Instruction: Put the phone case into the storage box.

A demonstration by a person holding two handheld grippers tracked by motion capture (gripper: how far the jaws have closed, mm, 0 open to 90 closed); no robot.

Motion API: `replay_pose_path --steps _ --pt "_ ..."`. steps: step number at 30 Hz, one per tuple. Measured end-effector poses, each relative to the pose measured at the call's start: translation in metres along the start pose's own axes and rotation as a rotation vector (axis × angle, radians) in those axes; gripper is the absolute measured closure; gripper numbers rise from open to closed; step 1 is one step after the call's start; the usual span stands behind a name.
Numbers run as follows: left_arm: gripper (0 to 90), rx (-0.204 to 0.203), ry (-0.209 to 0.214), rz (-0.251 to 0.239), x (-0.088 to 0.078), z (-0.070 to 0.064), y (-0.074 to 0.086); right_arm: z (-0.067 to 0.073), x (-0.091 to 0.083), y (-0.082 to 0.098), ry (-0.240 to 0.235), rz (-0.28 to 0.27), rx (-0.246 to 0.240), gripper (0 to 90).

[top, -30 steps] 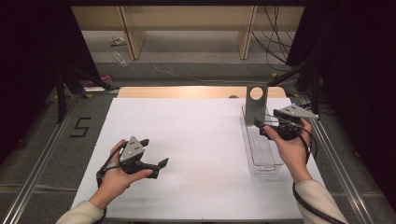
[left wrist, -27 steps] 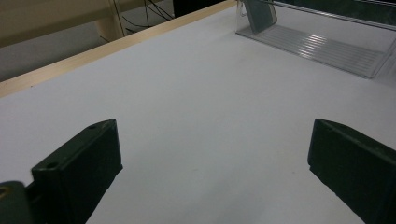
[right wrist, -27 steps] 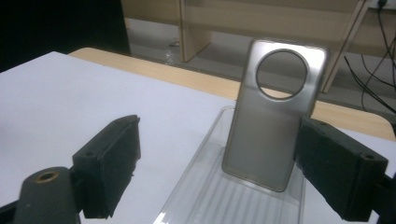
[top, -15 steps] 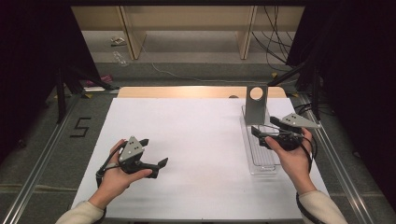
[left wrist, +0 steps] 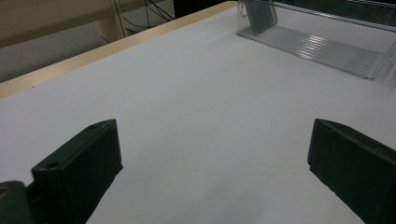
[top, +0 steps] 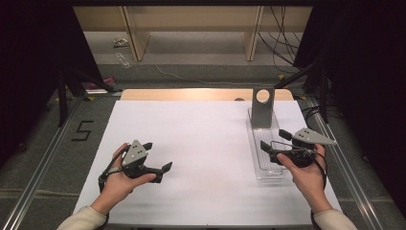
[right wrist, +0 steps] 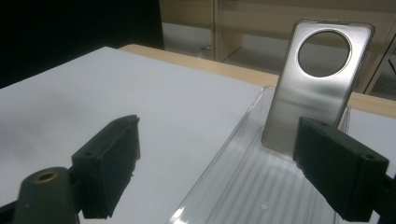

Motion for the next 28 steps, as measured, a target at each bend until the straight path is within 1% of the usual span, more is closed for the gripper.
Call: replay_pose_path --steps 5,10,14,16,22,26,28 --pt "2.3 0.002 -0.001 0.000 0.000 0.000 0.000 0.005 -0.002 0.009 -0.018 0.012 -0.011 16.0" --pt "2.2 -0.002 0.002 0.000 0.000 0.000 0.000 0.006 -0.004 0.016 -0.028 0.017 -0.009 16.0" --pt "2.2 -0.001 0.002 0.000 0.000 0.000 0.000 0.008 -0.005 0.021 -0.034 0.022 -0.022 16.0" --pt "2.2 -0.002 0.002 0.000 0.000 0.000 0.000 0.008 -0.005 0.023 -0.037 0.022 -0.019 16.0" --pt "2.2 0.001 0.003 0.000 0.000 0.000 0.000 0.010 -0.007 0.026 -0.043 0.012 -0.026 16.0" --pt "2.3 -0.003 0.004 -0.002 0.001 0.000 0.000 0.011 -0.007 0.025 -0.049 -0.010 -0.025 16.0" --pt "2.2 -0.004 0.006 -0.002 0.001 0.000 0.000 0.011 -0.008 0.024 -0.045 -0.018 -0.024 16.0"
Point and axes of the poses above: each handheld gripper's, and its own axes: x roughly forward along the jaws, y roughly out of its underside, z roughly to its left, the point moved 7 cm from there along x, roughly forward along the jaws, and after that the axes turned 9 degrees about z, right-handed, at the moved point
